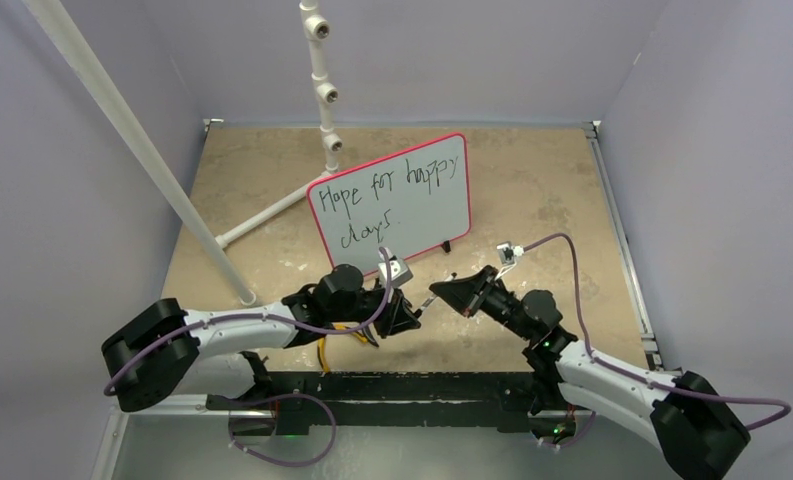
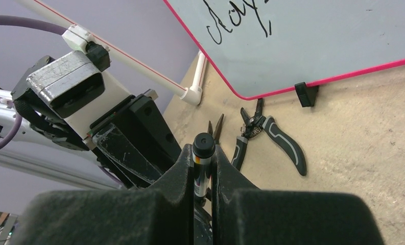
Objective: Write a sentence on the whiteboard
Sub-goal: Close the whiteboard marker at the center of the board.
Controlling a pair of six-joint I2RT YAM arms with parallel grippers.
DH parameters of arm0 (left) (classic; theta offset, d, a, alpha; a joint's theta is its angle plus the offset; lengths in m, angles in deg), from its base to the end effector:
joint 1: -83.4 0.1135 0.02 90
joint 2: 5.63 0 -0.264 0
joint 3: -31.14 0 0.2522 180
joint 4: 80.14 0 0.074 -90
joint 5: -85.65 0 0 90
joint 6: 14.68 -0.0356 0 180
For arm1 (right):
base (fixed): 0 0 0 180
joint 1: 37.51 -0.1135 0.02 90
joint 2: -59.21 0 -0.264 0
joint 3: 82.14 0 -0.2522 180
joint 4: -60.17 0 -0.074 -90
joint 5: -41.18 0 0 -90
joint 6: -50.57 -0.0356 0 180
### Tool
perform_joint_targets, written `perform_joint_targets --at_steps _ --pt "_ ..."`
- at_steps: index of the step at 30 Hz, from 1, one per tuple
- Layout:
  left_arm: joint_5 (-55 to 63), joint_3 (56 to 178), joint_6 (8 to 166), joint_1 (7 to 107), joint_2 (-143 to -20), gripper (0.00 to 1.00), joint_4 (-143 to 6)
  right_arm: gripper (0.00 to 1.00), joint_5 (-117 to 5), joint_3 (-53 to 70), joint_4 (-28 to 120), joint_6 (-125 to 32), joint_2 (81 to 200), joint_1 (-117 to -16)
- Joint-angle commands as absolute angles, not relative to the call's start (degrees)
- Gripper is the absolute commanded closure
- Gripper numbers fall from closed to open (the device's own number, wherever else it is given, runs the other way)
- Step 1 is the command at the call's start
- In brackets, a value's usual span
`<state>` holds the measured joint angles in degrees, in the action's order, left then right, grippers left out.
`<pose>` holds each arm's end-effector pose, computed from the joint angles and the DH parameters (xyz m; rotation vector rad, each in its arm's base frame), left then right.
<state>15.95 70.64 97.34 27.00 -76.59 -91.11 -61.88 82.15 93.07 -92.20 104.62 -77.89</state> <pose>0.1278 -0.2147 0.1938 0.8705 1.9306 -1.2134 0.1184 0.1112 0.1826 -0.0211 1.7081 1.4359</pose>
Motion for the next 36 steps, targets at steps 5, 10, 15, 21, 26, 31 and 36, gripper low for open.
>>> perform_joint_targets --at_steps 5,10,15,21,26,31,36 --pt "15.24 79.12 96.94 29.76 -76.31 1.00 -106.47 1.00 -73.47 82.29 89.21 -90.69 110.34 -80.52" --pt "14.80 79.63 97.06 30.97 -75.59 1.00 -107.35 1.00 -73.96 81.99 89.02 -90.67 111.09 -81.09" --pt "16.85 80.85 97.29 32.27 -76.26 1.00 -108.13 1.00 -74.86 81.64 89.96 -90.67 113.01 -81.53" --pt "18.60 82.35 97.26 33.76 -76.80 1.00 -108.55 1.00 -76.28 81.29 91.23 -90.58 115.10 -81.89" --pt "19.54 83.49 96.88 34.41 -77.34 1.00 -108.97 1.00 -77.41 81.07 91.84 -90.67 116.67 -82.31" --pt "19.72 84.56 96.50 34.94 -77.52 1.00 -109.07 1.00 -77.69 81.15 91.95 -90.85 117.00 -82.59" --pt "20.02 85.65 96.50 35.44 -78.16 1.00 -109.90 1.00 -78.62 81.01 91.78 -91.02 117.65 -82.90"
